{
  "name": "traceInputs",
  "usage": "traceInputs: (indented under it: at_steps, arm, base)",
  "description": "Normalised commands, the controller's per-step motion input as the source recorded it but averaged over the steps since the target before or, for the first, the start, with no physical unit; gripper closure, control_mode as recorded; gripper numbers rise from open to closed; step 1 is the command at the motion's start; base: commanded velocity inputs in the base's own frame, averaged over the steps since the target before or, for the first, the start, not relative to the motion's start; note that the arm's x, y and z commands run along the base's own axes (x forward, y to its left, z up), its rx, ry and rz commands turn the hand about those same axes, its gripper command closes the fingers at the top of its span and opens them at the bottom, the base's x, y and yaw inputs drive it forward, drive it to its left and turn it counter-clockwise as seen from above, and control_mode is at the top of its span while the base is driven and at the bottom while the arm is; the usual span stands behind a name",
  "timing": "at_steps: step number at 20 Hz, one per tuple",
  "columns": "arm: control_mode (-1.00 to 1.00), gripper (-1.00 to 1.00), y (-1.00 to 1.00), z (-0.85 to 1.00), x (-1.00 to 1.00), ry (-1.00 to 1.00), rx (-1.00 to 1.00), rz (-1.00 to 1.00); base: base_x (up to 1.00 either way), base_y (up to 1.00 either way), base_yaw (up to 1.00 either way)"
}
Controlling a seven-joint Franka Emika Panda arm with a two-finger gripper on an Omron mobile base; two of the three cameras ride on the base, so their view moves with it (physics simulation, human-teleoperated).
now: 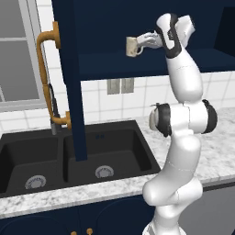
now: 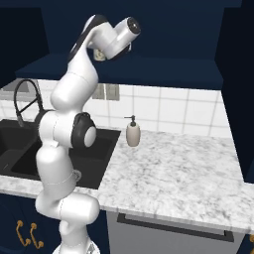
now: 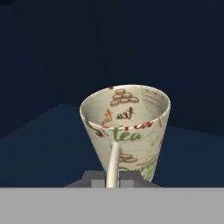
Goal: Gather all objects into one cabinet and sort the glasses and bowls to opposite sides.
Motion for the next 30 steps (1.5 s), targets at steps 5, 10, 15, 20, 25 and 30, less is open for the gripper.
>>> traceInputs:
  at_steps: [5,10,15,20,25,30]
  arm:
    - [-1.0,1.0,0.08,0.15,-0.63,-0.18,-0.01,0.05]
    - [-1.0,1.0,-0.14,0.01,-1.0,-0.2,-0.06,0.01]
    - [-1.0,1.0,-0.12,0.24,-1.0,-0.07,0.0,0.0]
    - [-1.0,1.0,-0.16,0.25,-1.0,0.04,0.0,-0.05]
    - [-1.0,1.0,-0.59,0.0,-1.0,0.02,0.0,-0.05]
    - [-1.0,1.0,-0.7,0.0,-1.0,-0.05,0.0,-0.05]
  base:
    - [0.0,0.0,0.0]
    - [0.0,0.0,0.0]
    - [0.0,0.0,0.0]
    - [0.0,0.0,0.0]
    - [0.0,0.0,0.0]
    - [0.0,0.0,0.0]
